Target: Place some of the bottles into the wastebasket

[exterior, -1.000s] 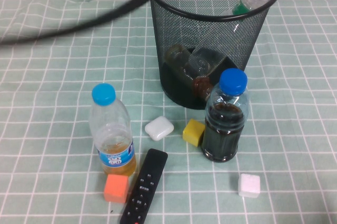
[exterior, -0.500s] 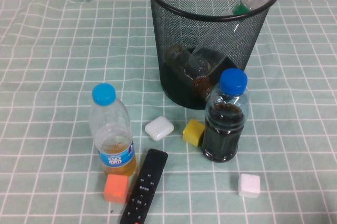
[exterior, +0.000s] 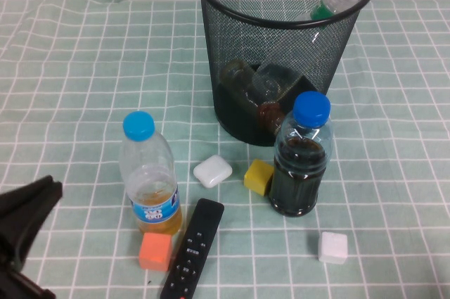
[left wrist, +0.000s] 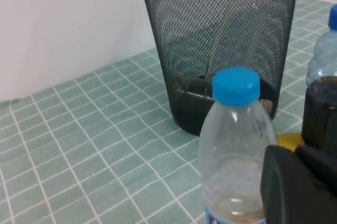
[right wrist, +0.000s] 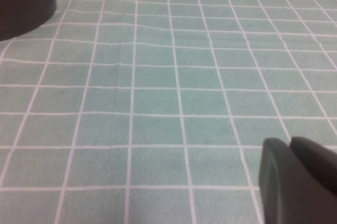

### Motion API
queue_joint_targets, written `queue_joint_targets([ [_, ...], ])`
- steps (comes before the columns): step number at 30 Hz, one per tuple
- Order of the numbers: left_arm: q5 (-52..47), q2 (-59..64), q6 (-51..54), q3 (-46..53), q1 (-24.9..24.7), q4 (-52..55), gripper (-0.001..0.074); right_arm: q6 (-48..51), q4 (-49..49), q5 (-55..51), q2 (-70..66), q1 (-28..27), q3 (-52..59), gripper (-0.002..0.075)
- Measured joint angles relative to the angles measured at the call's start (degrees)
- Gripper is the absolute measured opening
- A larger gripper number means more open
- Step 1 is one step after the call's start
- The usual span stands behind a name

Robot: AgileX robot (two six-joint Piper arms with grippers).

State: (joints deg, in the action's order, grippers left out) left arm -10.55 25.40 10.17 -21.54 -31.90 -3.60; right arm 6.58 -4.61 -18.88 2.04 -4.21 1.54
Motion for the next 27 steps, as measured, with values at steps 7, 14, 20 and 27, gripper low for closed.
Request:
queue_joint_targets([
  [7, 14.3, -0.9, 0.1, 10.5, 0.3, 0.0, -0.0001, 0.0, 0.0, 0.0, 0.0, 0.0, 0.0, -0.0007],
  [14, 23.9, -12.0, 0.4, 20.3, 10.1, -0.8, -0.0001, 0.0, 0.0, 0.0, 0.0, 0.0, 0.0, -0.0007],
  [20, 18.6, -21.7, -2.3, 22.9, 22.3, -0.6, -0.0001, 0.1, 0.0, 0.0, 0.0, 0.0, 0.0, -0.0007],
  [27, 5.1, -25.9, -5.5, 23.1, 26.3, -0.6, -0.0001, 0.1, 0.0, 0.0, 0.0, 0.0, 0.0, -0.0007],
])
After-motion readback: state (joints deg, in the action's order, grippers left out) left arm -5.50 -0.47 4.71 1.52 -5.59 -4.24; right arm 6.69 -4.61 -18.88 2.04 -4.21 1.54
